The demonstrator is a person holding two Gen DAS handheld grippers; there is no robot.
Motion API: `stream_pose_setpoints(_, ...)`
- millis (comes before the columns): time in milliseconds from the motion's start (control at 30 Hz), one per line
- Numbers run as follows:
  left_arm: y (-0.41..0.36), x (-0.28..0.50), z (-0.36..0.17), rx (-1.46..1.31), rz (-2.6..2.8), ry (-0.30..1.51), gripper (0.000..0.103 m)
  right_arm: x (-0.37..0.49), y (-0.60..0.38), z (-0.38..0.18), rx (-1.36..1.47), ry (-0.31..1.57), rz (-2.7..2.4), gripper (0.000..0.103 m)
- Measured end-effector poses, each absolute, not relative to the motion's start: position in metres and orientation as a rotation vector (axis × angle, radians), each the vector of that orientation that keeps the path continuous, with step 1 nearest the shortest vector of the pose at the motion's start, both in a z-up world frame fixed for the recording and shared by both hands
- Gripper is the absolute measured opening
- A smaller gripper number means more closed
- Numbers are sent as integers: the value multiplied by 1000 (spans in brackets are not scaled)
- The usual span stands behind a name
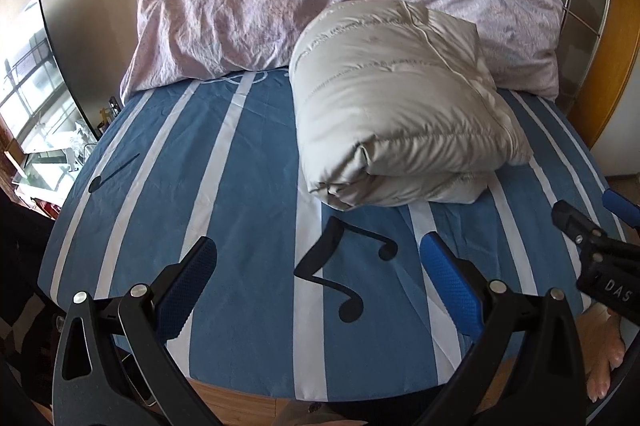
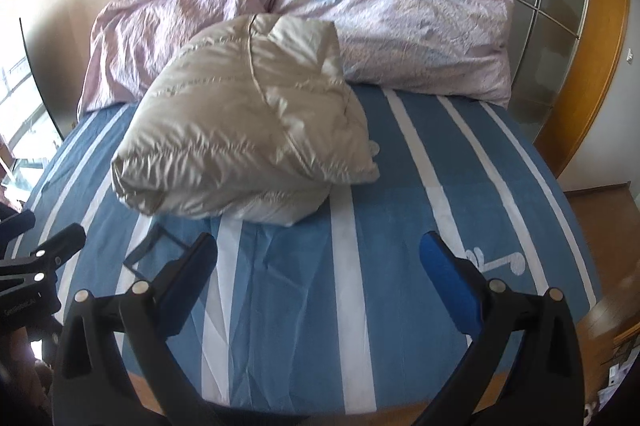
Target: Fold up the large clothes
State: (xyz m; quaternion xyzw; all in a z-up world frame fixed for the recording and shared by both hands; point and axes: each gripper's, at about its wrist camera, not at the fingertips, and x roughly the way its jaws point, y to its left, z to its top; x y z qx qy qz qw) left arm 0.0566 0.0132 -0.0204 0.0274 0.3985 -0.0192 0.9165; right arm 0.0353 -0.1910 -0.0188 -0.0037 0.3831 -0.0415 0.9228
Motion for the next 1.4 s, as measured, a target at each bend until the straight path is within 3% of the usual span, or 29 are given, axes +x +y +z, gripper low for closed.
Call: stream_pose_setpoints(1400, 0, 56, -15, 77, -47, 912, 102, 32, -184, -9, -56, 895, -54, 101)
